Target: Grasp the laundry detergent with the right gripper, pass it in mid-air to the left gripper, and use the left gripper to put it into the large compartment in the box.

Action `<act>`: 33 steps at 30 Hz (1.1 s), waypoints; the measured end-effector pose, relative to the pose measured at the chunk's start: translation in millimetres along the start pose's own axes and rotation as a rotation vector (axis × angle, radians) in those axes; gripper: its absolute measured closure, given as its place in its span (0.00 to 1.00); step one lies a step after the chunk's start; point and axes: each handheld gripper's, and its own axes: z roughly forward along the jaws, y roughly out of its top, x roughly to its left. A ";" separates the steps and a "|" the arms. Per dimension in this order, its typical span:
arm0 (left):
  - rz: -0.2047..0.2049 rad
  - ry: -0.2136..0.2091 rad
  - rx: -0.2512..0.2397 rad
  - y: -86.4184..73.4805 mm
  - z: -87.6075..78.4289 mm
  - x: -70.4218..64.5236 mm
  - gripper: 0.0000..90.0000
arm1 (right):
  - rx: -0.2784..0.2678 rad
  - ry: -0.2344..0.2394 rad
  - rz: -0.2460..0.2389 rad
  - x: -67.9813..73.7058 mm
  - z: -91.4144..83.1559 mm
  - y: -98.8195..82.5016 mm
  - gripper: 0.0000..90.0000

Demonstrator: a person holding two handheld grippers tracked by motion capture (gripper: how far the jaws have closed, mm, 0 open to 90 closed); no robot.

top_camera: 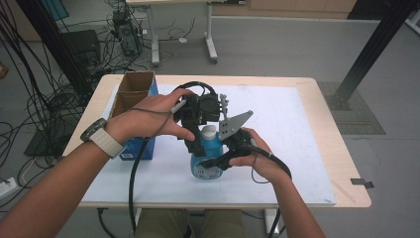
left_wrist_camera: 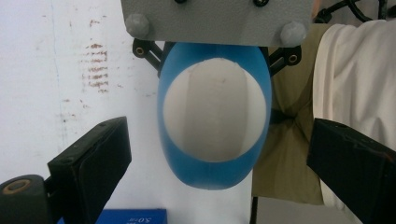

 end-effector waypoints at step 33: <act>0.004 0.002 0.004 0.6 1.8 -1.3 0.08 | 0.008 0.003 0.009 0.1 0.3 -1.6 0.48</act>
